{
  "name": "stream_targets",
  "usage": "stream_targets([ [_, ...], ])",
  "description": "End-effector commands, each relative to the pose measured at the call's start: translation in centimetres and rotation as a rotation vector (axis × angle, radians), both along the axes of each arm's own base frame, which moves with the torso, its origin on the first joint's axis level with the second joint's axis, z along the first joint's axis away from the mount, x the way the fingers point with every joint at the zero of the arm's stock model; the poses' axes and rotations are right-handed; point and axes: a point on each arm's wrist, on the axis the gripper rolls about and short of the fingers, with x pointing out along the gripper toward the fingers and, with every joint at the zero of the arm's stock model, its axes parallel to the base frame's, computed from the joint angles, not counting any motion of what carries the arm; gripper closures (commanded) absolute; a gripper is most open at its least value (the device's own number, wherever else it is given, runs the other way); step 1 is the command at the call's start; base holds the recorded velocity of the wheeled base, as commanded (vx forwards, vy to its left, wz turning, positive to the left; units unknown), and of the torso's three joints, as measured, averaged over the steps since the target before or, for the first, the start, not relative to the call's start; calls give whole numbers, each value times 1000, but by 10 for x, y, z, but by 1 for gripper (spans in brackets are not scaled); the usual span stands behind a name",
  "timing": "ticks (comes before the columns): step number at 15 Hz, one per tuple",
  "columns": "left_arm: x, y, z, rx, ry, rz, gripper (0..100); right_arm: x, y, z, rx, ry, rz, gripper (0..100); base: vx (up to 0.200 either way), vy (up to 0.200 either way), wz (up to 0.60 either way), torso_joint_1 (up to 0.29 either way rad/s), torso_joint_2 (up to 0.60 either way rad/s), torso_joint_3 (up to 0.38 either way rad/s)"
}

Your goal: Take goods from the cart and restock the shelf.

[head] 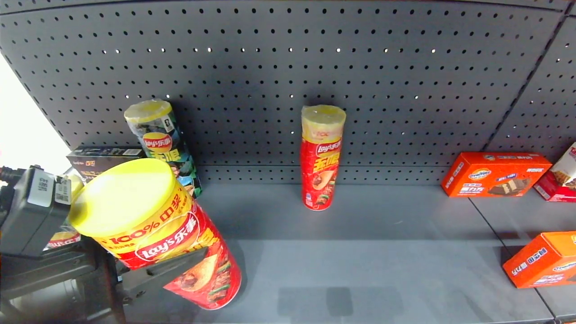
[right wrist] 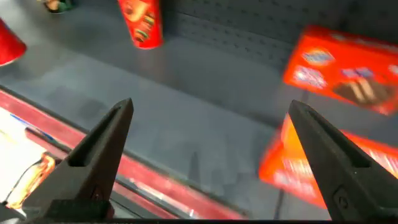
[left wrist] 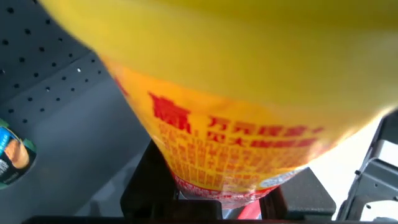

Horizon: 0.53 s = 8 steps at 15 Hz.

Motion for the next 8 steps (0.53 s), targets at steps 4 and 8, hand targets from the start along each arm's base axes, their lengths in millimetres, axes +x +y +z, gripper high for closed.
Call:
stream_targets([
  [4, -1, 1, -2, 0, 10, 6, 100, 58, 25, 7, -42, 130, 153, 0, 0, 0, 0, 0, 0, 0],
  [8, 2, -1, -3, 2, 18, 4, 100, 85, 37, 25, -29, 129, 174, 0, 0, 0, 0, 0, 0, 0],
])
